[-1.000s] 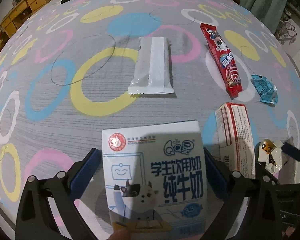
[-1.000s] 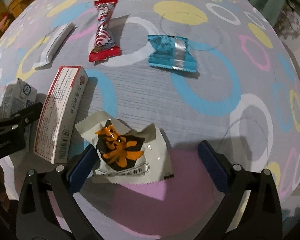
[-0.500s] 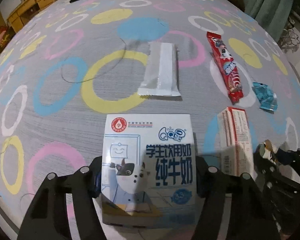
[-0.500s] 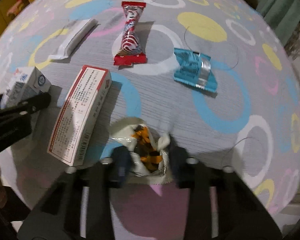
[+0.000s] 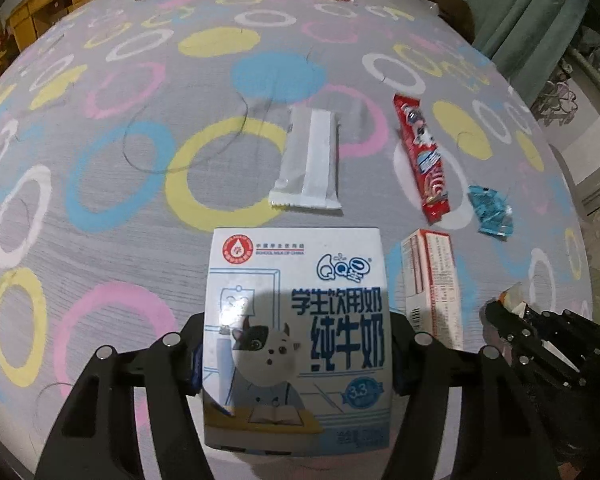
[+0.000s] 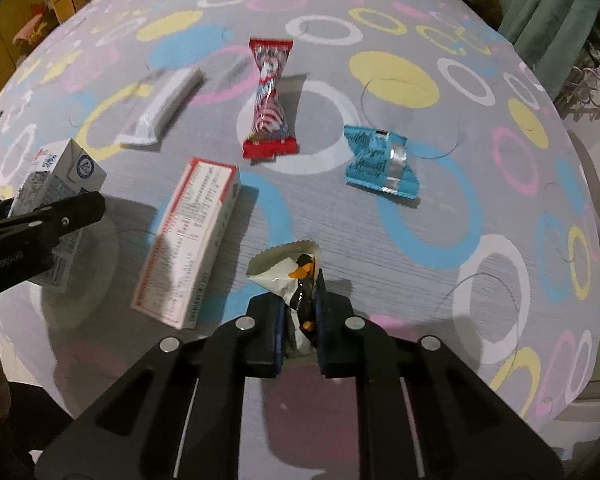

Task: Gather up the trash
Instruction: 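Carry the milk carton in the left tool and snack wrapper in the right tool over the bag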

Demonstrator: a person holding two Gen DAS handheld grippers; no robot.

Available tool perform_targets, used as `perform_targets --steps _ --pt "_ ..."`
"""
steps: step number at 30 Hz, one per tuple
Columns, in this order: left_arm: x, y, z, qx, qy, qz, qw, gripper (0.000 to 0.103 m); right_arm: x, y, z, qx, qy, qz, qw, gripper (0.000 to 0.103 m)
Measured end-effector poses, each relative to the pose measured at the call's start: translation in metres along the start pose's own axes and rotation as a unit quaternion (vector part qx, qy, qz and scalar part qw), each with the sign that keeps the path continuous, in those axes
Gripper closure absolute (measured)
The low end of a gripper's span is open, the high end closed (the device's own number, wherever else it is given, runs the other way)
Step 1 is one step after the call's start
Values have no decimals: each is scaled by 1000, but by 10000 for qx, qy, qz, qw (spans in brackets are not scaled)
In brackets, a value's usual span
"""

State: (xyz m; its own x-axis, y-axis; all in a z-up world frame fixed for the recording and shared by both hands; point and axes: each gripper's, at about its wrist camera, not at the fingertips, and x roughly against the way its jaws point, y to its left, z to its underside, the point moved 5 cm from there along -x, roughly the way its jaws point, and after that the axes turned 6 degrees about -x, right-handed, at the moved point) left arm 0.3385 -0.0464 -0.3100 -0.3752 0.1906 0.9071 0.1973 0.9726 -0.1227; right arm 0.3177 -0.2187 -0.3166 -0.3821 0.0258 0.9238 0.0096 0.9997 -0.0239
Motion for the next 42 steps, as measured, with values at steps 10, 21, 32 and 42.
perform_targets --steps 10,21,32,42 --pt "53 -15 1 -620 -873 -604 9924 41 47 -3 23 -250 -391 -161 9988 91" --pt "97 -33 24 -1099 -1320 -617 9832 41 97 -5 58 -432 -769 -248 9958 92" --pt "163 -51 43 -1333 -1966 -926 9670 41 160 -4 83 -565 -1156 -391 9909 92" --pt "232 -62 73 -1334 -2312 -954 9590 41 225 5 118 -375 -1477 -491 9871 92"
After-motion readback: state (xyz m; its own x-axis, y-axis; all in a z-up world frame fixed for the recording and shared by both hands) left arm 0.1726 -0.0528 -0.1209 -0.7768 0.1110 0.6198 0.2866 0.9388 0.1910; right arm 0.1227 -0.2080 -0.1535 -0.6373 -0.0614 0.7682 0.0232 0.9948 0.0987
